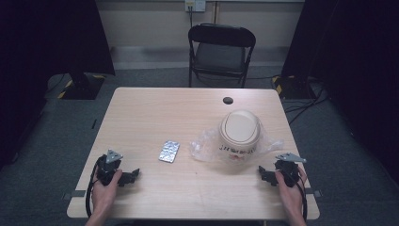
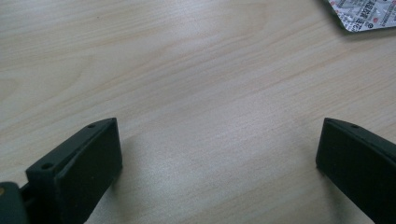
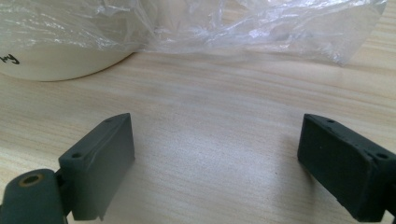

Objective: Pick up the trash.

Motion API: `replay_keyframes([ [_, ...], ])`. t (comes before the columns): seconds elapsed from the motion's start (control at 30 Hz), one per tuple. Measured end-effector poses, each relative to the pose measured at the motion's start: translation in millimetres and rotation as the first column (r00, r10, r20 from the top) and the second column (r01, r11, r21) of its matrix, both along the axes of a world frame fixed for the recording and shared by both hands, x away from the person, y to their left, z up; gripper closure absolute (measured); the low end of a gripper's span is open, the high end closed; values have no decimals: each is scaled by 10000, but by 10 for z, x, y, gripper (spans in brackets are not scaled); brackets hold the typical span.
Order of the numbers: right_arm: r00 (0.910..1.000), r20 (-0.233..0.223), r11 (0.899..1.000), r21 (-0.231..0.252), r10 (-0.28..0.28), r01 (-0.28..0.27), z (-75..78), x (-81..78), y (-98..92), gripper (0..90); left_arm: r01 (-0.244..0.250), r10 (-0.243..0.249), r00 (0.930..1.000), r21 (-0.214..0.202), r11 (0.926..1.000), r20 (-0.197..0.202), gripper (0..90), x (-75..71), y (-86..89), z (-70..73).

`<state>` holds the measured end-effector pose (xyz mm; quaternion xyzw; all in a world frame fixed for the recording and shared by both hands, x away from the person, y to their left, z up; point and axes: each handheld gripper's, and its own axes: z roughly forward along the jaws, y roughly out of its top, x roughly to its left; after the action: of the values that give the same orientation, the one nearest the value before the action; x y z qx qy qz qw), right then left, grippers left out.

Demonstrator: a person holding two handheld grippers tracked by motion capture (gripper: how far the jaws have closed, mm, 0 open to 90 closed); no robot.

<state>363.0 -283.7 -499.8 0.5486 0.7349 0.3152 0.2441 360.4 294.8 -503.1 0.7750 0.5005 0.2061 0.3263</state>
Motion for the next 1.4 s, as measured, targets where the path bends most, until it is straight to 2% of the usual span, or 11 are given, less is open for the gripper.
replay_keyframes([
  [0.23, 10000, -6, 10000, 0, -6, 6, 0, 0, 0, 103, -169, 169, 9999, -17, 9999, -9, 1, 14, -19, 4],
  [0.3, 10000, -5, 10000, 2, -6, 6, 0, 0, 0, 103, -402, 404, 9991, -110, 9991, 126, 49, 8, -6, 18],
  [0.37, 10000, -4, 10000, -3, -6, 6, 0, 0, 0, 104, -555, 558, 9982, -152, 9983, 205, 177, 8, 14, 43],
  [0.47, 10000, 2, 10000, 0, 3, -3, 0, 0, 0, 104, -478, 488, 9985, -414, 9980, 233, 157, 3, 11, 60],
  [0.63, 10000, 10, 10000, -16, 5, -5, 0, -1, 0, 104, 175, -65, 9965, -1323, 9911, 829, 189, -47, -70, 177],
  [0.83, 10000, 6, 10000, -11, 7, -7, 0, 0, 0, 104, 978, -799, 9914, -1803, 9787, 1038, 190, -52, -228, 268],
  [0.93, 10000, -7, 10000, 1, 85, -85, 1, -7, -1, 104, 1272, -1067, 9867, -1734, 9766, 1227, 190, -23, -293, 314],
  [1.07, 9998, 15, 9998, -41, 203, -203, 0, -14, -6, 103, 1526, -1315, 9849, -2070, 9664, 1122, 184, 61, -397, 370],
  [1.2, 9994, 5, 9994, -17, 335, -335, 0, -16, -12, 103, 1907, -1772, 9805, -1917, 9628, 855, 195, 156, -528, 438],
  [1.3, 9992, 11, 9992, -15, 411, -411, 0, -16, -15, 103, 2084, -1932, 9762, -1789, 9615, 987, 197, 200, -630, 510],
  [1.4, 9990, 9, 9990, -11, 439, -439, 0, -18, -16, 103, 2382, -2196, 9687, -1831, 9538, 1160, 196, 247, -747, 590],
])
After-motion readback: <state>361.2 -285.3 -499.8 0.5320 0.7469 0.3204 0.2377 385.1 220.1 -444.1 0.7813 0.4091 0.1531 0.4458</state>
